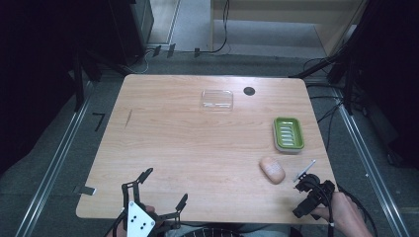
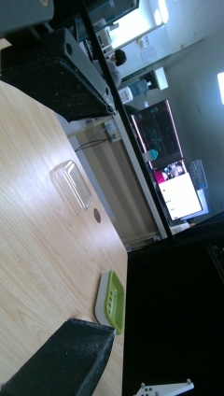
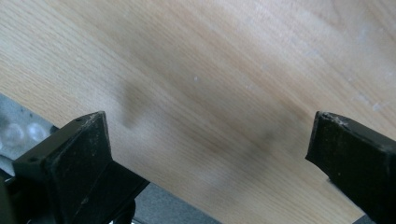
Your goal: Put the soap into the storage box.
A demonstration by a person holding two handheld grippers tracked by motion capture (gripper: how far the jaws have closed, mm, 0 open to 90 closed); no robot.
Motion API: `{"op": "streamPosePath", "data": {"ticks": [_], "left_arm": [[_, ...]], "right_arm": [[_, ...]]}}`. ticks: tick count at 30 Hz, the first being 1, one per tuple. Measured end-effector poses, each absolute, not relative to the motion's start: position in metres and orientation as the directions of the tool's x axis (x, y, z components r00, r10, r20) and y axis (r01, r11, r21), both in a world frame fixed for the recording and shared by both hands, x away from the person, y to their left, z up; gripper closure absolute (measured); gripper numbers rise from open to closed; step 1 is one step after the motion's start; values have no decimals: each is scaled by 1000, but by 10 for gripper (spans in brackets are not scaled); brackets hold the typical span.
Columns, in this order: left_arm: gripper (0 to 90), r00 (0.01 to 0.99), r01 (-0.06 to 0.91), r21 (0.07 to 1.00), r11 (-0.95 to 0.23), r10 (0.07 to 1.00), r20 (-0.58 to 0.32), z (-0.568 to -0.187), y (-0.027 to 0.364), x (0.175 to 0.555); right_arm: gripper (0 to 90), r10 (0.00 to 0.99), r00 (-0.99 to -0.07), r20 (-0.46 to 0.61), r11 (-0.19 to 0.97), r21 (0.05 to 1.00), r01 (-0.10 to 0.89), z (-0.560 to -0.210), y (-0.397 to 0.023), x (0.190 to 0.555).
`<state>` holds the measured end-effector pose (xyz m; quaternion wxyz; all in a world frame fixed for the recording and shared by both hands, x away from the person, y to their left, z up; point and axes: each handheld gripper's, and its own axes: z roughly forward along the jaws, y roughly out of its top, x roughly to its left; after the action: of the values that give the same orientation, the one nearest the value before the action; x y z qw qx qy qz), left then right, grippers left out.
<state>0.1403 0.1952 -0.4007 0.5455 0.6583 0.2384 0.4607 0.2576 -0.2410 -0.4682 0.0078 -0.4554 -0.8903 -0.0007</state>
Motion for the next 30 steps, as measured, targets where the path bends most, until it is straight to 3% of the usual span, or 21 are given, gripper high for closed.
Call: {"op": "streamPosePath", "data": {"ticks": [30], "left_arm": [[0, 455, -165, 949, -270, 833, 316, -401, 199, 143]], "right_arm": [[0, 783, -622, 5, 620, 64, 782, -453, -207, 285]]}}
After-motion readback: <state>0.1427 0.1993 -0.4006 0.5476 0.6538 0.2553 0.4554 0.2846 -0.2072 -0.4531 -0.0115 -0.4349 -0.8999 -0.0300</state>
